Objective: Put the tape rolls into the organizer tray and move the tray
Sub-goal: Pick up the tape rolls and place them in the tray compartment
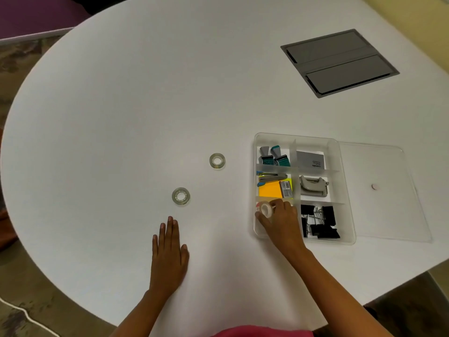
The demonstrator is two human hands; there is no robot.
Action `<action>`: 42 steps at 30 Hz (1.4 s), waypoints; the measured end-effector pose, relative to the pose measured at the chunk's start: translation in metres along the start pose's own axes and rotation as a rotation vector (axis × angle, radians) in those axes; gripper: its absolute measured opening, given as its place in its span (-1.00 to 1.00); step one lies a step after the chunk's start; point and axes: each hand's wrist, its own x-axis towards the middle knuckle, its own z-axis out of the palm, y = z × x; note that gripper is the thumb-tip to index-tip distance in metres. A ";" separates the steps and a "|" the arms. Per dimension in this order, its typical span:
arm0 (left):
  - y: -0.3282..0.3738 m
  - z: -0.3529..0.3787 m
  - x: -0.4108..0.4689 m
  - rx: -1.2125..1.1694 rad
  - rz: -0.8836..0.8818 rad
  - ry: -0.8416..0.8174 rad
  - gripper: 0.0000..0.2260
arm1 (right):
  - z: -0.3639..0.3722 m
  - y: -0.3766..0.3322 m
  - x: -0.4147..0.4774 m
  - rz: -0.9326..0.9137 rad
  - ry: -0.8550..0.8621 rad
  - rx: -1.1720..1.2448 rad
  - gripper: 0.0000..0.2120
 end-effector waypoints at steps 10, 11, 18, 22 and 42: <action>-0.001 0.003 0.000 -0.017 0.001 0.021 -0.37 | 0.016 -0.001 -0.002 0.027 -0.038 -0.031 -0.53; -0.001 0.003 0.000 -0.021 -0.003 0.029 -0.37 | 0.015 -0.002 -0.003 0.031 -0.030 -0.034 -0.54; -0.003 0.003 0.010 -0.062 -0.045 0.077 -0.35 | -0.007 -0.042 0.011 -0.150 0.344 -0.007 -0.86; -0.004 -0.002 0.028 -0.090 -0.088 0.098 -0.37 | -0.005 -0.070 0.040 -0.342 0.301 0.057 -0.81; -0.011 -0.005 0.060 0.007 -0.089 0.124 -0.37 | 0.042 -0.110 0.115 -0.372 0.007 -0.081 -0.66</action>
